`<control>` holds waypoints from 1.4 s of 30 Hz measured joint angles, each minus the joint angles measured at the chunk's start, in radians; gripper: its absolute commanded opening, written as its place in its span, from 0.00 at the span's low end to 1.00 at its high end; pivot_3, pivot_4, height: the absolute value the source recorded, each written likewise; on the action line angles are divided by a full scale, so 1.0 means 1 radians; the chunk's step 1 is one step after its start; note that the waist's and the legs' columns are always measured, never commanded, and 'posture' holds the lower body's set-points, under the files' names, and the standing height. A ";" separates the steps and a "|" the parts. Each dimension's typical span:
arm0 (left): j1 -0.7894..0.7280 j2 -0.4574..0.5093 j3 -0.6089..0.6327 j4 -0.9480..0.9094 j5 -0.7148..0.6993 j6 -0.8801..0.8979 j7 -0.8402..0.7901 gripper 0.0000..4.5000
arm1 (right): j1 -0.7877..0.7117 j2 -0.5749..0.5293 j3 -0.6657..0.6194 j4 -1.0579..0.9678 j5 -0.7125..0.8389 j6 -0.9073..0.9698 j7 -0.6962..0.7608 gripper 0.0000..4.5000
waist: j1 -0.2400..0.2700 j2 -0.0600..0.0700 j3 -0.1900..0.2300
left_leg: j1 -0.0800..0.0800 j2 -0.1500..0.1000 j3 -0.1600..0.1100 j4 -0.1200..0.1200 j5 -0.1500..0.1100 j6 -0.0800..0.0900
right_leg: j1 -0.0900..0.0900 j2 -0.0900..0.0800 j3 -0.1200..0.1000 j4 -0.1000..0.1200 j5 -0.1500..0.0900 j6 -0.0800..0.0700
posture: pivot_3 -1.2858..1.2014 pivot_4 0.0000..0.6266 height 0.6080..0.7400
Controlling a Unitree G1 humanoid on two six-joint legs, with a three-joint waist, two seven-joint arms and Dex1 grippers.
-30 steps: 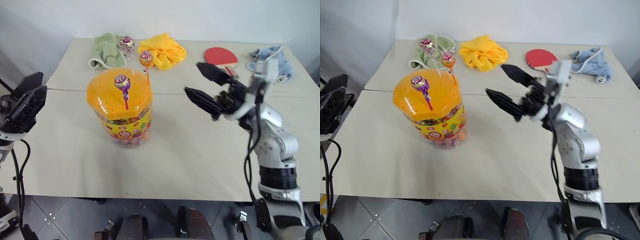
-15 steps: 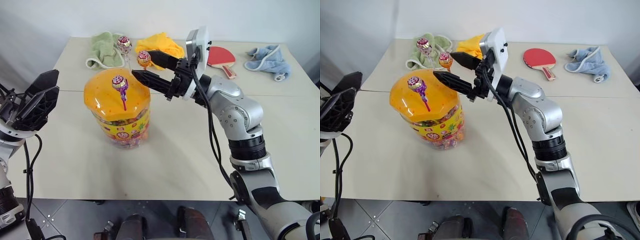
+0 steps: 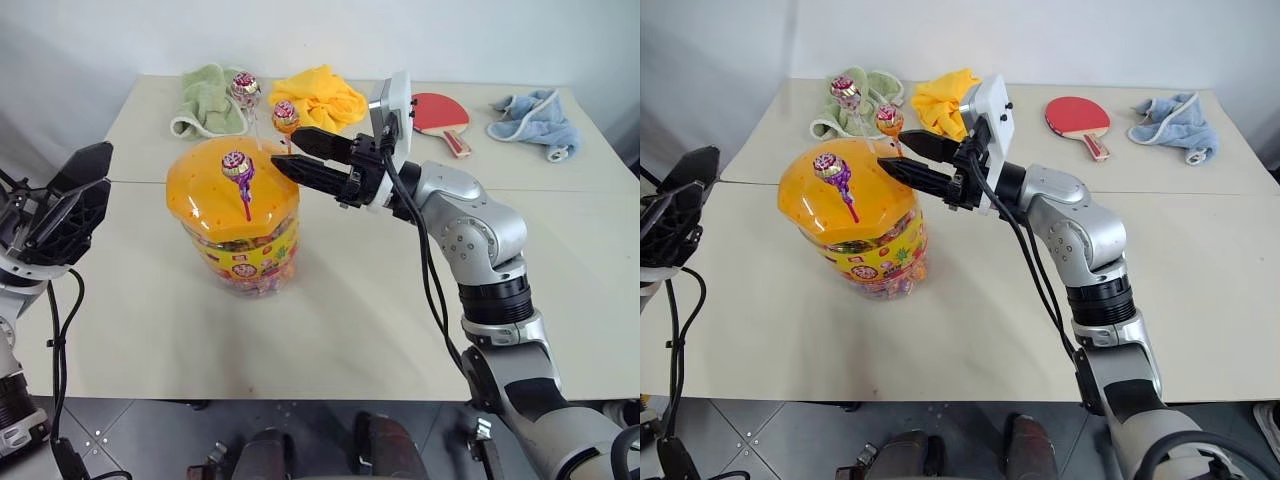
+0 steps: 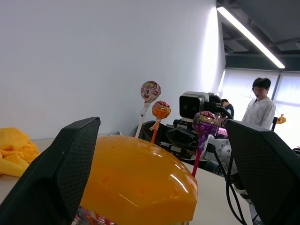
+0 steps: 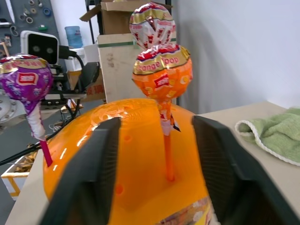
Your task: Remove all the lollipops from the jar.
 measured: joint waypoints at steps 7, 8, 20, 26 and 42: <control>-0.014 0.001 -0.002 0.025 0.007 0.000 -0.029 1.00 | 0.002 0.023 -0.087 0.001 0.071 -0.018 0.026 0.01 | 0.001 0.000 0.000 | 0.000 0.000 0.000 0.000 0.000 0.000 | 0.000 0.000 0.000 0.000 0.000 0.000 | 0.52 0.24 1.00; -0.018 0.001 -0.004 0.025 0.008 0.000 -0.031 1.00 | 0.002 0.023 -0.104 0.001 0.084 -0.020 0.028 0.01 | 0.001 0.000 0.000 | 0.000 0.000 0.000 0.000 0.000 0.000 | 0.000 0.000 0.000 0.000 0.000 0.000 | 0.52 0.24 1.00; -0.097 -0.005 -0.079 -0.115 -0.017 0.045 -0.019 1.00 | 0.126 -0.302 -0.353 -0.082 0.253 0.138 -0.032 0.01 | 0.008 -0.001 0.000 | -0.001 0.000 -0.002 -0.001 -0.001 0.000 | 0.000 0.000 0.000 -0.001 0.000 0.000 | 0.52 0.24 1.00; -0.006 0.132 -0.113 -0.180 0.035 0.070 -0.134 1.00 | 0.455 -0.675 -0.272 -0.110 0.069 0.270 -0.020 0.01 | 0.005 0.000 0.001 | -0.002 0.000 0.005 -0.002 -0.001 0.001 | 0.000 0.000 0.002 -0.008 0.000 0.000 | 0.52 0.24 1.00; 0.132 0.134 -0.060 -0.214 0.111 -0.008 -0.213 1.00 | 0.704 -0.765 -0.207 0.111 -0.171 -0.097 0.264 0.66 | 0.008 0.000 0.001 | 0.000 0.003 0.011 -0.001 -0.001 0.001 | 0.000 0.002 0.007 -0.010 0.000 0.000 | 0.52 0.24 1.00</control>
